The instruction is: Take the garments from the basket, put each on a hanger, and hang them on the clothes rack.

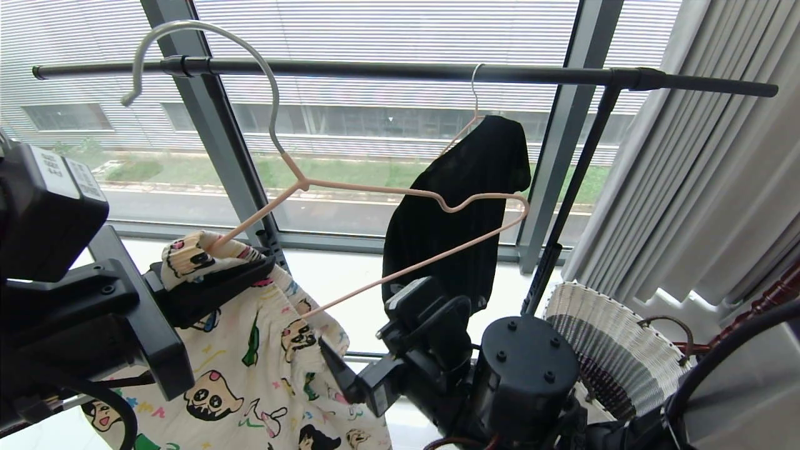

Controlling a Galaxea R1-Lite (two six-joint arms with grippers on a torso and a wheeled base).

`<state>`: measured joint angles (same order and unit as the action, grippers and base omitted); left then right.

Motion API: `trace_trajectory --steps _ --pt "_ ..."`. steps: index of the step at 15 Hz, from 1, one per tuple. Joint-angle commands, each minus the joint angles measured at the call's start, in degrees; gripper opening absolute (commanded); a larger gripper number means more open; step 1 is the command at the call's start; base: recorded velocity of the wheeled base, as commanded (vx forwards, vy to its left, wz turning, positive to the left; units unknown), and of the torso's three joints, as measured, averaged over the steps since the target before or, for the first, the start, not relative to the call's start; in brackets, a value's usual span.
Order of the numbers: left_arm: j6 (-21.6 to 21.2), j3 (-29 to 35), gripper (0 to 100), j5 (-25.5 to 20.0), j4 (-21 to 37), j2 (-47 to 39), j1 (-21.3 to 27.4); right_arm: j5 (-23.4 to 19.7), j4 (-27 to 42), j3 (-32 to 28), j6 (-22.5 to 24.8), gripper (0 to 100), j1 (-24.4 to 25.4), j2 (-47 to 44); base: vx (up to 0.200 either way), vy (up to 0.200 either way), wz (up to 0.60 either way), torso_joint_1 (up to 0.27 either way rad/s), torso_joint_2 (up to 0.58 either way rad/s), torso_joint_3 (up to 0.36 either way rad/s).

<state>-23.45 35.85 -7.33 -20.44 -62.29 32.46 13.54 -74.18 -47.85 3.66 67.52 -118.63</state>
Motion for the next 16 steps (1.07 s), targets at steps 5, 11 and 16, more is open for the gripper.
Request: trace_trajectory --steps 5,11,16 --pt "-0.01 -0.08 0 0.03 -0.03 0.33 0.93 1.13 0.00 -0.14 1.09 100 4.37 -4.24 0.000 0.000 0.00 0.000 0.00 0.000" --pt "-0.10 -0.17 0 0.03 -0.03 0.95 0.93 10.36 0.00 0.48 2.41 100 -2.84 -4.24 0.000 0.000 0.00 0.000 0.00 0.000" --pt "-0.10 -0.70 0 0.12 0.05 1.91 0.93 10.45 0.00 2.67 11.99 100 -9.60 -3.63 0.000 0.000 0.00 0.000 0.00 0.000"
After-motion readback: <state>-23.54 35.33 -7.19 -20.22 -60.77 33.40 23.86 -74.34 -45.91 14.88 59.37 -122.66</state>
